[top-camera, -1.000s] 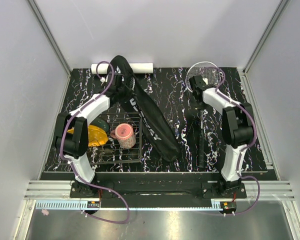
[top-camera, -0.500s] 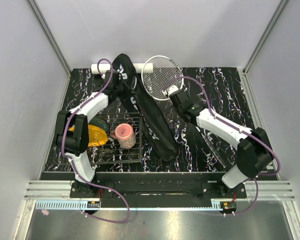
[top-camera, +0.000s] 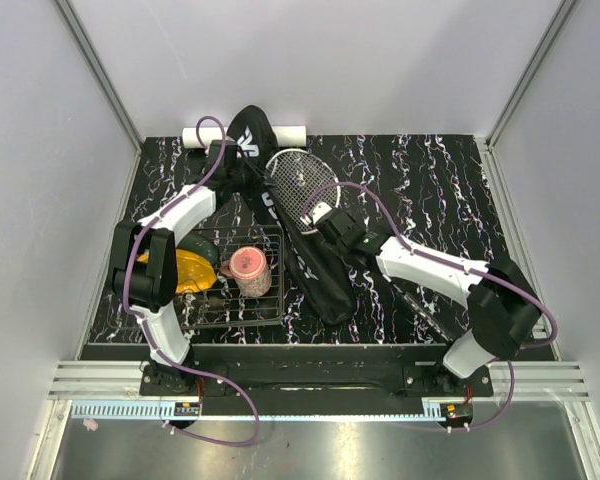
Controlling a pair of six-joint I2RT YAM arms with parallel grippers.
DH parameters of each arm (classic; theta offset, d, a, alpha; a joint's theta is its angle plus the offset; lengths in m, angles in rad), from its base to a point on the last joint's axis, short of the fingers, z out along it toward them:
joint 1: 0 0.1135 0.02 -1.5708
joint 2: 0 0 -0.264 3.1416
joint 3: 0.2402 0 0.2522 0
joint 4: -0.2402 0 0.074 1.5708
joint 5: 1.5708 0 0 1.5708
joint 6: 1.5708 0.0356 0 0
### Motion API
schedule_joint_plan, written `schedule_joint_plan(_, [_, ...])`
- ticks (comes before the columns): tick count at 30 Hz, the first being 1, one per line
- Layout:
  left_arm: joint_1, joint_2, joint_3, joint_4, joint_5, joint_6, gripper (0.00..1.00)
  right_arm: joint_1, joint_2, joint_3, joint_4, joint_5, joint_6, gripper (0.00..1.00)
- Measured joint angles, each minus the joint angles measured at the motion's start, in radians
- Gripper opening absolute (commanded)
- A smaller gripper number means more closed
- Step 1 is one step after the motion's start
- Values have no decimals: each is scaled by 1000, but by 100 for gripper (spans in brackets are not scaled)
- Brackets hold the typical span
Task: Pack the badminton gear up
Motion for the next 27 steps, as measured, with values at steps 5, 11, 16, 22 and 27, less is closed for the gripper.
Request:
schedule_joint_plan(5, [-3, 0, -18, 60, 52, -1, 0, 6, 50, 39, 10, 2, 5, 0])
schedule_joint_plan(11, [-29, 0, -25, 139, 83, -6, 0, 6, 111, 101, 45, -31, 24, 0])
schedule_joint_plan(16, [-49, -2, -56, 203, 126, -36, 0, 6, 146, 160, 100, -73, 63, 0])
schedule_joint_plan(22, [-65, -3, -93, 226, 168, -47, 0, -2, 162, 198, 175, -129, 109, 0])
schedule_joint_plan(27, [-66, -3, -130, 282, 190, -95, 0, -48, 180, 202, 261, -162, 195, 0])
